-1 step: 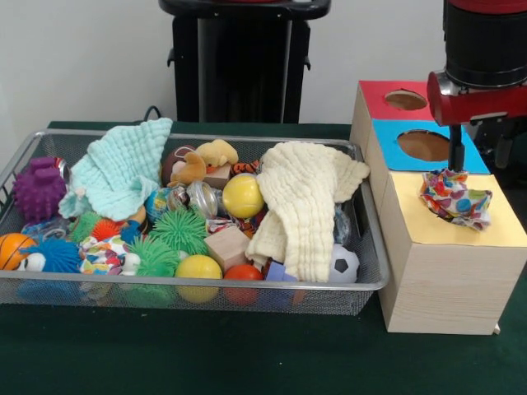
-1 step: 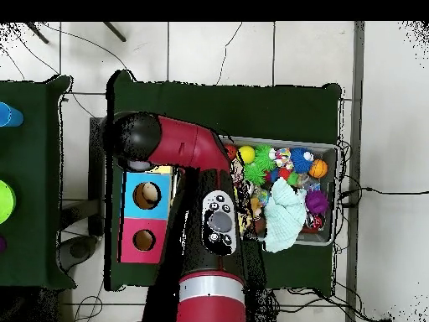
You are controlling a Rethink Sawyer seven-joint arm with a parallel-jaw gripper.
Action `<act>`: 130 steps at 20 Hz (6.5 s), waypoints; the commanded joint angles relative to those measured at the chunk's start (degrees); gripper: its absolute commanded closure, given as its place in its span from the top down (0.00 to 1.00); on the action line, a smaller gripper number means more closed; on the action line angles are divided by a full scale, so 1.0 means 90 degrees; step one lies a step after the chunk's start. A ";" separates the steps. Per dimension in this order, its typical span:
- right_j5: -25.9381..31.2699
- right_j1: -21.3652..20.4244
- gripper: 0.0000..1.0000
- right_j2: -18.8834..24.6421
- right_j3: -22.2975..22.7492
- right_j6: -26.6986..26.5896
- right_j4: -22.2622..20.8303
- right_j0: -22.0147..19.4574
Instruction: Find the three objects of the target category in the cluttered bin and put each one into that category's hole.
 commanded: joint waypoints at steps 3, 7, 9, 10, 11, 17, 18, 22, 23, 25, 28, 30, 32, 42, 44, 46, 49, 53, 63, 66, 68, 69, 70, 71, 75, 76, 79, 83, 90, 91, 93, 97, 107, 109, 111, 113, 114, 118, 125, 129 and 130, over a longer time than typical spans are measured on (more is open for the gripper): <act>-0.0212 0.0464 0.00 -0.0042 0.0071 0.1460 -0.0155 0.0007; -0.0091 0.0758 0.00 0.0024 -0.0036 0.1578 -0.0028 0.0049; -0.0230 0.0972 0.00 0.0015 -0.0113 0.1611 -0.0037 0.0106; -0.0346 0.1053 0.00 -0.0014 -0.0129 0.1630 -0.0064 0.0153; -0.0403 0.1136 0.00 -0.0056 -0.0160 0.1662 -0.0094 0.0208; -0.1264 0.1579 0.00 -0.0015 -0.0188 0.1751 0.0069 0.0312; -0.1454 0.1622 0.00 0.0041 -0.0141 0.1755 0.0117 0.0302; -0.2289 0.1803 0.00 0.0238 -0.0019 0.1790 0.0310 0.0267; -0.2344 0.1806 0.00 0.0224 0.0003 0.1799 0.0333 0.0283; -0.2443 0.1826 0.00 0.0189 0.0033 0.1822 0.0383 0.0321; -0.2469 0.1878 0.00 0.0152 0.0042 0.1784 0.0430 0.0363; -0.2270 0.1733 0.00 0.0131 0.0132 0.1782 0.0456 0.0368; -0.1933 0.1520 0.00 0.0059 0.0206 0.1798 0.0473 0.0378; 0.0322 0.0178 0.00 -0.0301 0.0313 0.1895 0.0461 0.0387; 0.0756 -0.0006 0.00 -0.0343 0.0237 0.1941 0.0436 0.0382; 0.1117 -0.0168 0.00 -0.0372 0.0170 0.1967 0.0419 0.0370; 0.1378 -0.0317 0.00 -0.0420 0.0079 0.1838 0.0362 0.0318; 0.1586 -0.0583 0.00 -0.0554 -0.0021 0.1238 0.0055 0.0115; 0.1702 -0.1127 0.00 -0.0383 0.0125 -0.0800 -0.0866 -0.1059; 0.1191 -0.1063 0.00 -0.0113 0.0406 -0.1319 -0.1120 -0.1513; 0.0885 -0.0946 0.00 0.0034 0.0472 -0.1592 -0.1410 -0.1760; 0.0742 -0.0881 0.00 0.0102 0.0483 -0.1724 -0.1576 -0.1871; 0.0595 -0.0821 0.00 0.0171 0.0501 -0.1819 -0.1726 -0.1973; 0.0454 -0.0760 0.00 0.0249 0.0524 -0.1895 -0.1855 -0.2083; -0.0266 -0.0559 0.00 0.0627 0.0817 -0.1892 -0.2251 -0.2460; -0.0456 -0.0503 0.00 0.0727 0.0918 -0.1847 -0.2302 -0.2539; -0.0936 -0.0318 0.00 0.0972 0.1115 -0.1656 -0.2509 -0.2701; -0.1300 -0.0191 0.00 0.1228 0.1318 -0.1268 -0.2715 -0.2806; -0.1429 -0.0102 0.00 0.1495 0.1148 -0.1138 -0.3088 -0.2977; -0.1311 -0.0081 0.00 0.1520 0.0984 -0.1187 -0.3147 -0.2989; -0.0970 -0.0024 0.00 0.1572 0.0580 -0.1281 -0.3220 -0.2990; -0.0586 0.0120 0.00 0.1777 0.0042 -0.1494 -0.3361 -0.3100; 0.0603 0.0194 0.00 0.2112 -0.1159 -0.2009 -0.3802 -0.3274; 0.0933 0.0196 0.00 0.2179 -0.1410 -0.2033 -0.3835 -0.3248; 0.1077 0.0237 0.00 0.2237 -0.1538 -0.1981 -0.3851 -0.3226; 0.1058 0.0275 0.00 0.2282 -0.1549 -0.1920 -0.3905 -0.3218; 0.1094 0.0281 0.00 0.2285 -0.1594 -0.1908 -0.3951 -0.3203; 0.1429 0.0400 0.00 0.2412 -0.2043 -0.2122 -0.4123 -0.3223; 0.0994 0.0783 0.00 0.2479 -0.2100 -0.2153 -0.4401 -0.3362; 0.0649 0.0977 0.00 0.2476 -0.1966 -0.2132 -0.4594 -0.3484; 0.0583 0.1039 0.00 0.2494 -0.1999 -0.2138 -0.4651 -0.3496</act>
